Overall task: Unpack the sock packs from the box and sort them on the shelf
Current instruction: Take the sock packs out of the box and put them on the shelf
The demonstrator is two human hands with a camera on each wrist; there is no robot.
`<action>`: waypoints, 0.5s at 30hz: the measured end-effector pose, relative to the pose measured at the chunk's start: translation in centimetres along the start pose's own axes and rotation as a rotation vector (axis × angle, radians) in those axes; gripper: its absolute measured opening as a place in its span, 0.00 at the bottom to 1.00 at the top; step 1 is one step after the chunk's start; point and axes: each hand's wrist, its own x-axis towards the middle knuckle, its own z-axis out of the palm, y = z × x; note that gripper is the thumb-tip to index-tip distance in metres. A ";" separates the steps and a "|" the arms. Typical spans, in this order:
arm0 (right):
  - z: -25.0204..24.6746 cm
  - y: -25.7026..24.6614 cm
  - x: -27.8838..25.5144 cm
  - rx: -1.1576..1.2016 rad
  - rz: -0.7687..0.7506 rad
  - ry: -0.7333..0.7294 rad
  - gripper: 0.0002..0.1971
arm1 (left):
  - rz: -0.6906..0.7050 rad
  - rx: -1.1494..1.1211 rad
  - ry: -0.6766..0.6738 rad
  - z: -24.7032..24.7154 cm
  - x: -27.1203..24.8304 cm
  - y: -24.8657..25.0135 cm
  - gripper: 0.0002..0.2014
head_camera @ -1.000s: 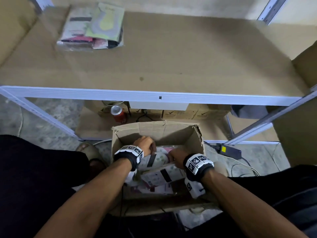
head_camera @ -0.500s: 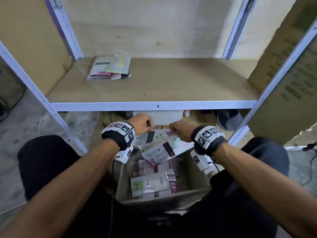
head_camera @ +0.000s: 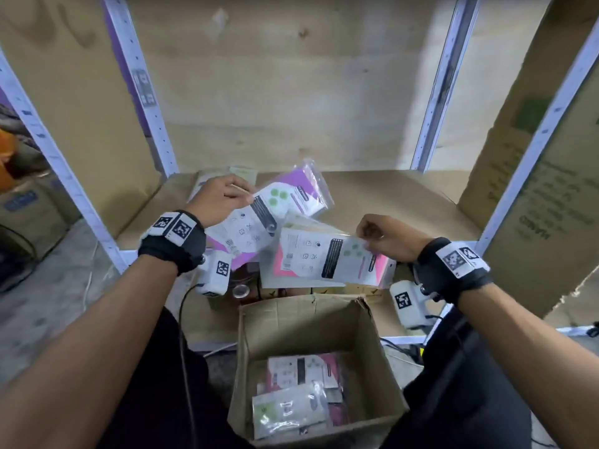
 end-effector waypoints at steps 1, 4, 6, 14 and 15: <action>0.0 0.3 0.5 0.065 0.007 0.005 0.10 | -0.026 -0.076 0.055 -0.6 0.4 -0.4 0.09; 0.7 0.9 2.4 0.344 0.063 0.038 0.10 | -0.120 -0.263 0.211 -2.1 1.7 -2.3 0.13; 1.5 0.8 4.1 0.580 0.111 0.045 0.09 | -0.201 -0.384 0.301 -2.8 2.8 -3.9 0.13; 5.0 -2.7 15.4 1.075 0.241 -0.036 0.08 | -0.433 -0.562 0.459 -6.0 8.8 -11.0 0.19; 5.6 -3.3 17.1 1.094 0.261 -0.036 0.09 | -0.451 -0.561 0.488 -6.5 9.7 -11.9 0.19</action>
